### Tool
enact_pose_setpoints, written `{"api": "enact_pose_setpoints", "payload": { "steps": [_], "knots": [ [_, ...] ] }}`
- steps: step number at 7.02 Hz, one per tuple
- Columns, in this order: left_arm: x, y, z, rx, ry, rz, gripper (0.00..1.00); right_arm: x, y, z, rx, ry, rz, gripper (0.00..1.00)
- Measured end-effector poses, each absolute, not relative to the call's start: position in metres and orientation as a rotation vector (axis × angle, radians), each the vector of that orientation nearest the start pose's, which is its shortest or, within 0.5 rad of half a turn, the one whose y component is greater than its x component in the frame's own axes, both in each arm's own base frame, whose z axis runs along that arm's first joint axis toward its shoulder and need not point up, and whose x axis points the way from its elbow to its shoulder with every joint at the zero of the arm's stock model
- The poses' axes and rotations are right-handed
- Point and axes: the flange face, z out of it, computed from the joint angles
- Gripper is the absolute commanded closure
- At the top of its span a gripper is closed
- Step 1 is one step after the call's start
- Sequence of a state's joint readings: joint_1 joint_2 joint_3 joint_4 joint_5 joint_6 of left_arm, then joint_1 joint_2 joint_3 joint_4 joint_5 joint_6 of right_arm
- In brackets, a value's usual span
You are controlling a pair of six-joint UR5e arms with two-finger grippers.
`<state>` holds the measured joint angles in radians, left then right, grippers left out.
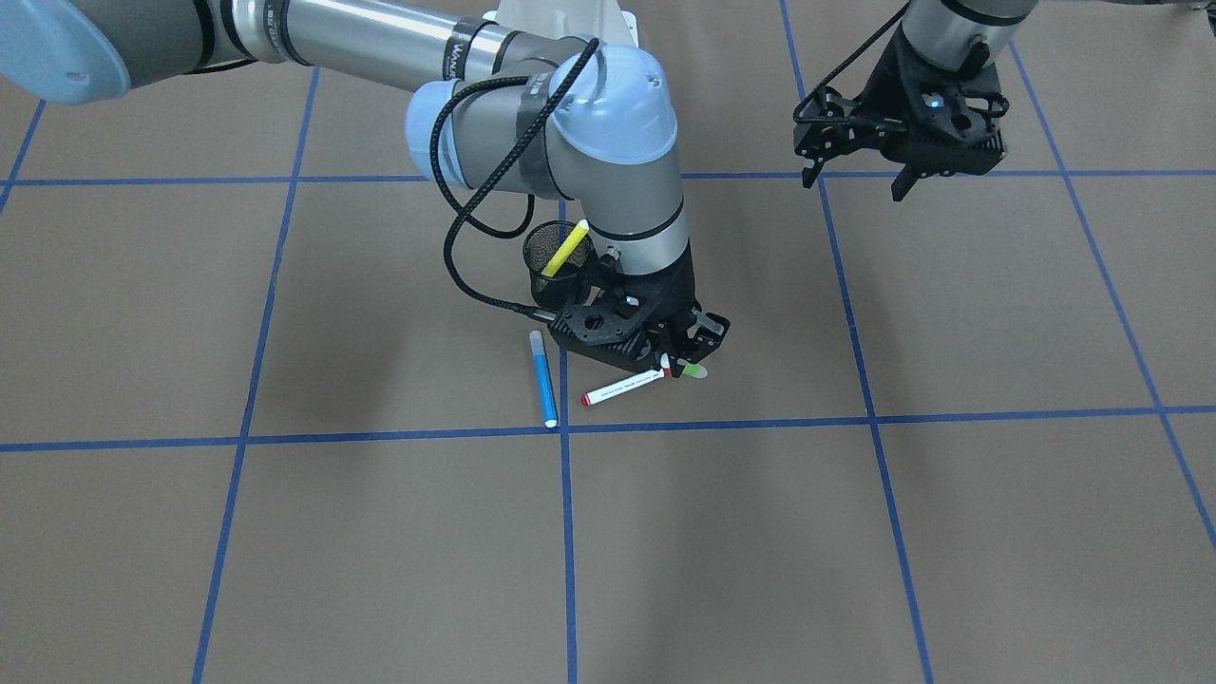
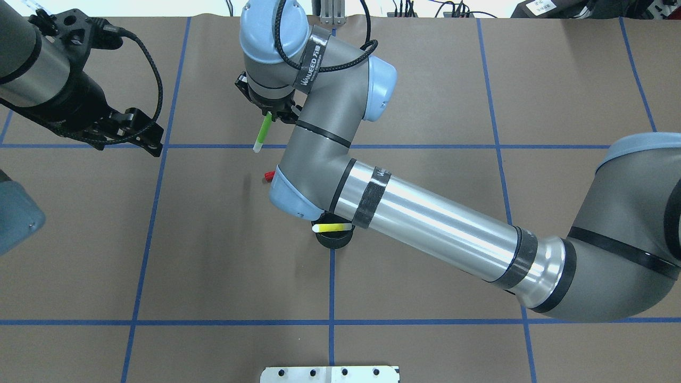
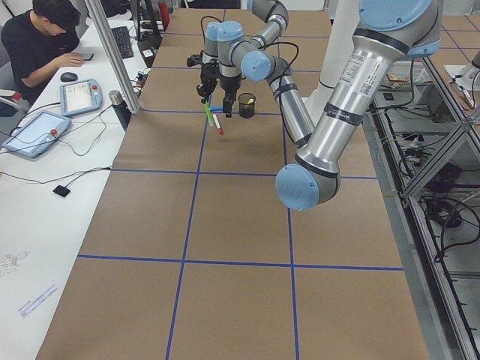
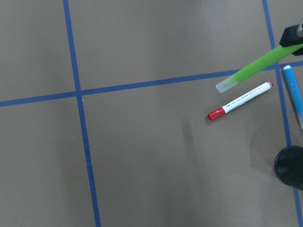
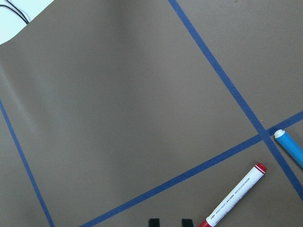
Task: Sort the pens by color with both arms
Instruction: 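Carry the green highlighter farther from the cup and lower it to the table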
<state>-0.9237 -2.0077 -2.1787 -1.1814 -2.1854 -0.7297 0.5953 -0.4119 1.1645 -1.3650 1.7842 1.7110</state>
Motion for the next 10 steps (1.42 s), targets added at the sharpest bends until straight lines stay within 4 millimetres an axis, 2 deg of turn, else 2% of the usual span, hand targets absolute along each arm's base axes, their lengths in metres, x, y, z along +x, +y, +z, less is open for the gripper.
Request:
{"api": "enact_pose_setpoints", "payload": {
  "steps": [3,4,5,6,7,8,9,10],
  "knots": [
    [0.239,-0.446,0.211,0.119,0.863,0.122,0.02,-0.624,-0.542,0.027,0.076,-0.982,0.575,0.92],
    [0.236,-0.445,0.212,0.120,0.864,0.120,0.02,-0.628,-0.538,0.021,0.080,-0.983,0.572,0.86],
    [0.232,-0.442,0.214,0.122,0.864,0.116,0.02,-0.634,-0.534,0.020,0.082,-0.980,0.568,0.70],
    [0.228,-0.441,0.215,0.125,0.864,0.112,0.02,-0.639,-0.531,0.020,0.088,-0.974,0.562,0.50],
    [0.225,-0.441,0.215,0.126,0.864,0.107,0.02,-0.643,-0.527,0.020,0.095,-0.970,0.548,0.37],
    [0.224,-0.442,0.216,0.127,0.863,0.105,0.02,-0.646,-0.524,0.021,0.105,-0.966,0.525,0.32],
    [0.223,-0.442,0.216,0.127,0.863,0.104,0.02,-0.648,-0.522,0.022,0.112,-0.963,0.506,0.31],
    [0.223,-0.442,0.216,0.127,0.862,0.103,0.02,-0.650,-0.520,0.022,0.115,-0.962,0.494,0.18]
  ]
}}
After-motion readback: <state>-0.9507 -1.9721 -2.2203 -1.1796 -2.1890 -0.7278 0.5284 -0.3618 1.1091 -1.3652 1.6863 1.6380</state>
